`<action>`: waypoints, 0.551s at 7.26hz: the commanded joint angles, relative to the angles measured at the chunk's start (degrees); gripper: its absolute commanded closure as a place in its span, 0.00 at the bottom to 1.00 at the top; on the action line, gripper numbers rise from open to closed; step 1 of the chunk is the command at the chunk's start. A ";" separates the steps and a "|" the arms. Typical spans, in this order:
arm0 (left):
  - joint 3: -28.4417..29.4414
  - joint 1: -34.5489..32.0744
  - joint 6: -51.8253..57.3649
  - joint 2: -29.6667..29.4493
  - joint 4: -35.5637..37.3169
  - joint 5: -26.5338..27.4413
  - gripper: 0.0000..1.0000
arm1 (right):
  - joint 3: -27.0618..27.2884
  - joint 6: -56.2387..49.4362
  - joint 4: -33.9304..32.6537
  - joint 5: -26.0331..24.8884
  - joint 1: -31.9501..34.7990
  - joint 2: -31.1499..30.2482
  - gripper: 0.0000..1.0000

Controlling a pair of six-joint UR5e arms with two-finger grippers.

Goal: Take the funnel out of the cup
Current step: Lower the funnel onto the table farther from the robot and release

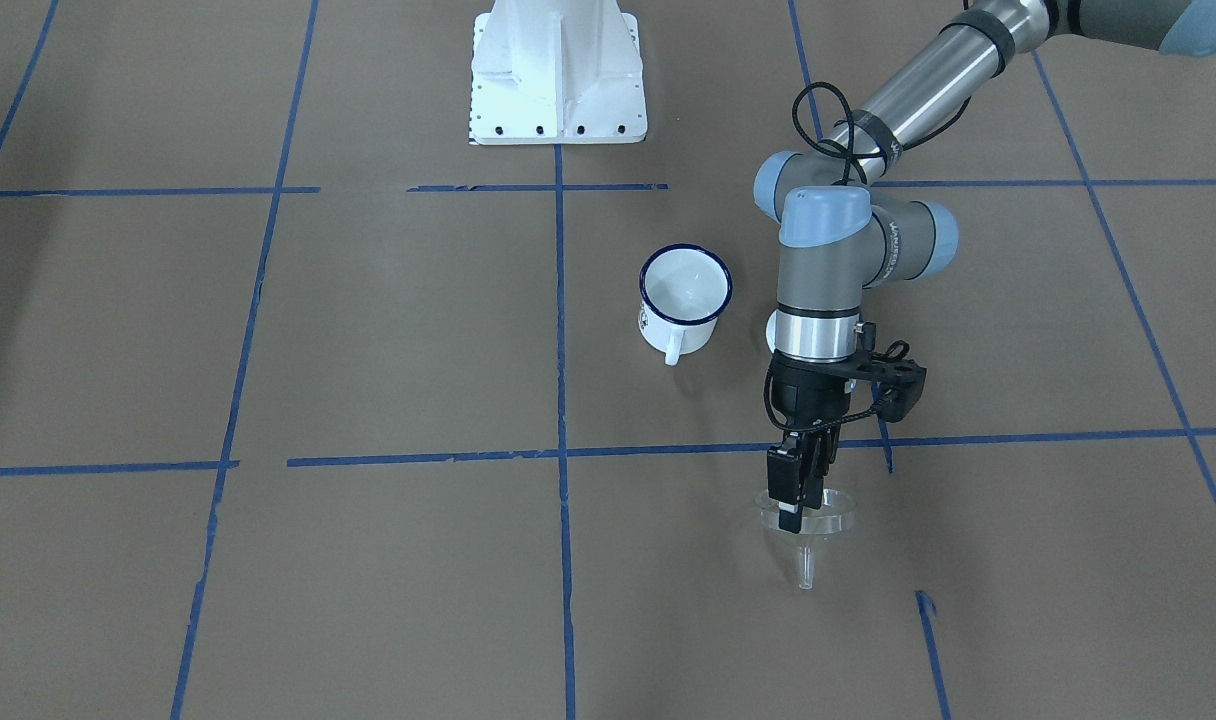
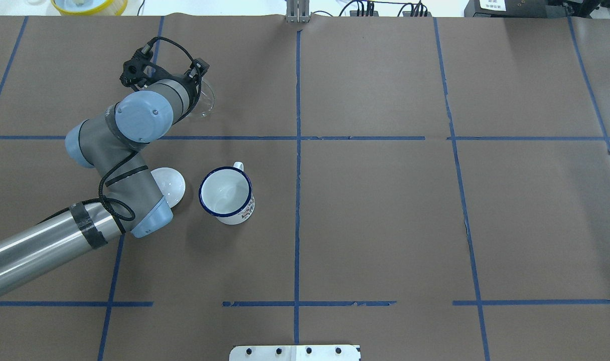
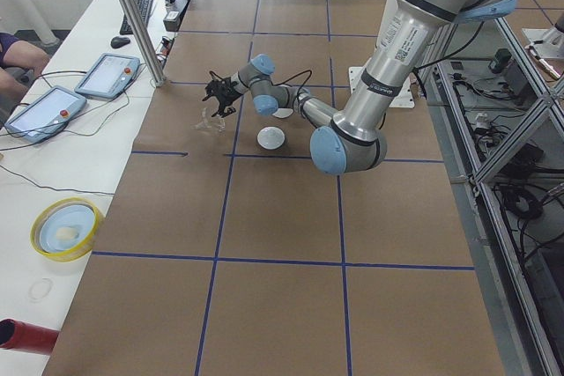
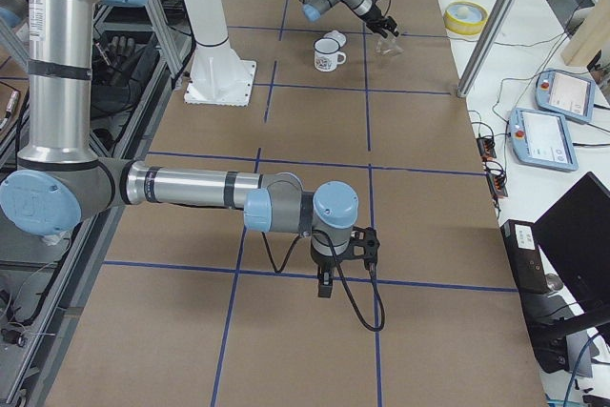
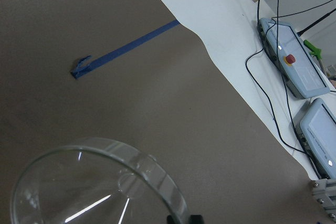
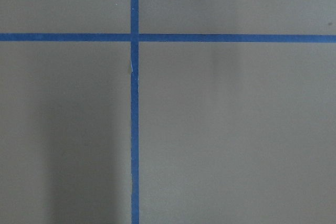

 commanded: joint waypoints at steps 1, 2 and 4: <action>-4.57 -0.90 8.10 1.23 0.52 -4.36 0.00 | 0.00 0.00 0.00 0.00 0.00 0.00 0.00; -12.10 -1.17 10.33 7.77 0.52 -10.49 0.00 | 0.00 0.00 0.00 0.00 0.00 0.00 0.00; -23.03 -2.92 19.80 15.80 3.57 -18.25 0.00 | 0.00 0.00 0.00 0.00 0.00 0.00 0.00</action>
